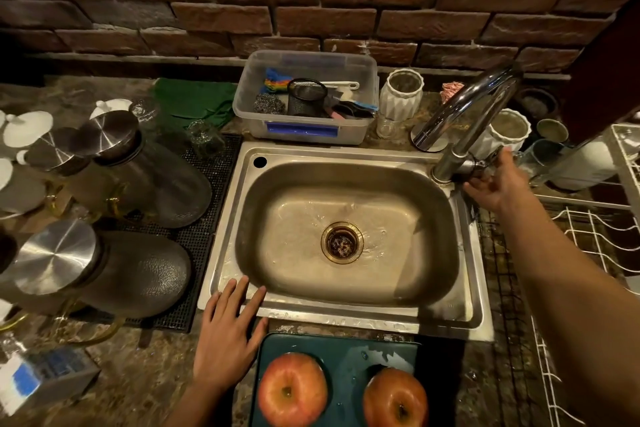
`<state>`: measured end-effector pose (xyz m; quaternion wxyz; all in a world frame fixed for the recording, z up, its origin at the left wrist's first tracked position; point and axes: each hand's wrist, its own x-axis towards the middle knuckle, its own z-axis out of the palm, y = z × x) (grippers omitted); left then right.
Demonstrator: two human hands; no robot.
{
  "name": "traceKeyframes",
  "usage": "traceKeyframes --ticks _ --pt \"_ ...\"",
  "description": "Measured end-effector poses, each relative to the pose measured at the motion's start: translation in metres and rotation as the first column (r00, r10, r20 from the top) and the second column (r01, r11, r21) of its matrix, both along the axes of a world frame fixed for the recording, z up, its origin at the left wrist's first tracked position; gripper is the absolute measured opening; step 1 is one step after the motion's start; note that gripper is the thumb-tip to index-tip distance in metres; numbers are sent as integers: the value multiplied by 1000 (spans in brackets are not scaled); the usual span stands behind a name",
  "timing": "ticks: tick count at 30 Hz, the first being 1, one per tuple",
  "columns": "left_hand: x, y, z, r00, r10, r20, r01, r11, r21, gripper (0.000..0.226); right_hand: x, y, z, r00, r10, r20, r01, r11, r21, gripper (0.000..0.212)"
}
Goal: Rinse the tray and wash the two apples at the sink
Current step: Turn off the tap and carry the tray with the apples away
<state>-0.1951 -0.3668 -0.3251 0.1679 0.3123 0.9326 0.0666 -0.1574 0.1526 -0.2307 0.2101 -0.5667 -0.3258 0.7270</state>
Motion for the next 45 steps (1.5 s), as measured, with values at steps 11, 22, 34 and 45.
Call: traceKeyframes --ticks 11,22,34,45 --pt "9 1 15 997 80 14 -81 994 75 62 44 -64 24 979 169 114 -183 975 129 21" --pt "69 -1 60 836 415 359 -538 749 386 42 181 -213 3 816 401 416 -520 824 225 38" --pt "94 -8 85 453 413 790 -727 684 60 94 241 -293 -24 760 508 406 -580 811 70 120" --pt "102 -1 91 335 431 838 -796 605 7 63 246 -302 -25 738 515 436 -589 807 45 105"
